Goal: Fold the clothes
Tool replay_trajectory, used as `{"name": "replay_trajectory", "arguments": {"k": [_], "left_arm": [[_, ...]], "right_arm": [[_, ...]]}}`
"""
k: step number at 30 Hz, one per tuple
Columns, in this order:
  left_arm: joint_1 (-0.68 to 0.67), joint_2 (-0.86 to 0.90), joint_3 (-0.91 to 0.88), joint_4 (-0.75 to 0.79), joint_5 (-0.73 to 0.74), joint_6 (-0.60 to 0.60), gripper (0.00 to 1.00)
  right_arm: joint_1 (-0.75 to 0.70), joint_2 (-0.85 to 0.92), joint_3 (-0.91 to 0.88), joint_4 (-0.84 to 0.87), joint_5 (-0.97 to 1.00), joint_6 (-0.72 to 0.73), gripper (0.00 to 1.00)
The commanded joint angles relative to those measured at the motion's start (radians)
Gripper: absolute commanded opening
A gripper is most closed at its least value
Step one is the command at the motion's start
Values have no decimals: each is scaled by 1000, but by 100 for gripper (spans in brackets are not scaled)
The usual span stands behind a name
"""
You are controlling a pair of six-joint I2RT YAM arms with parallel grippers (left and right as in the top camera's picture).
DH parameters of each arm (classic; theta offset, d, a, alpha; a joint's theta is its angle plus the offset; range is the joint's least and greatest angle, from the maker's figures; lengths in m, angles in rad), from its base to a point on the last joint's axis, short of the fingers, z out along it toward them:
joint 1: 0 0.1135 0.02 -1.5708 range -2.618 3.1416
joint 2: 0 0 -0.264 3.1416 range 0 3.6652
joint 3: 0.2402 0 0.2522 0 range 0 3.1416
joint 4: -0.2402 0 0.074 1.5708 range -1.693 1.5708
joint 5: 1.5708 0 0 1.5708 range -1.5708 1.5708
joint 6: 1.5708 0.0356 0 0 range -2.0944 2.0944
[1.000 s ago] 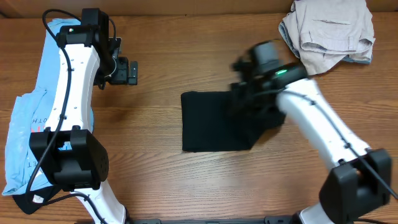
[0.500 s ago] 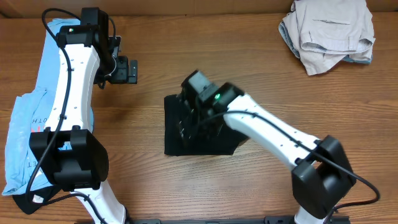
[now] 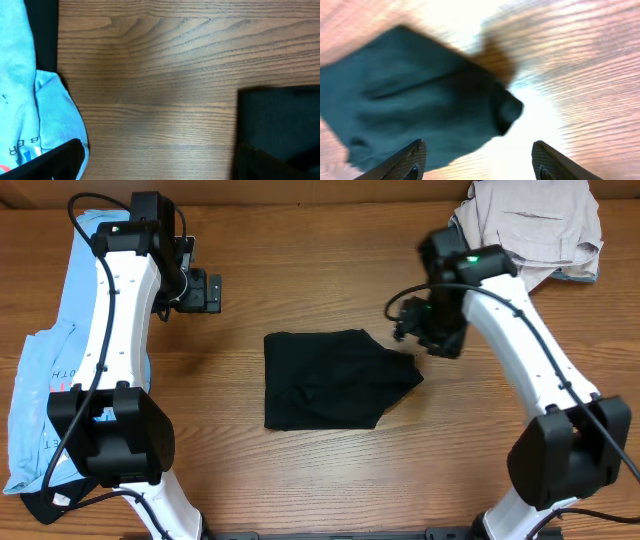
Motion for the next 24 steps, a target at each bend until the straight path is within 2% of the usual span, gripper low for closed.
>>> {"name": "replay_trajectory", "arguments": {"k": [1,5,8,11,15,18,20,24], "left_arm": [[-2,3,-6,13,-6,13,99],[-2,3,-6,20,-5,13,100],[-2,3,-6,19,-5,13,100],[-2,3,-6,13,-5,13,100],[-2,3,-6,13,-5,13,100],[-2,3,-6,13,-5,13,100],[-2,3,-6,13,-5,13,100],[-2,3,-6,16,-5,13,100]], "right_arm": [[-14,-17,-81,28,-80,-166,71],[-14,-17,-158,116,-87,-241,70],[-14,-17,-213,192,-100,-262,63],[-13,-17,-259,244,-122,-262,53],[-13,-17,-274,273,-122,-267,32],[-13,-17,-273,296,-165,-312,20],[-8,-17,-270,304,-194,-322,5],[27,-19,-215,299,-200,-322,4]]}}
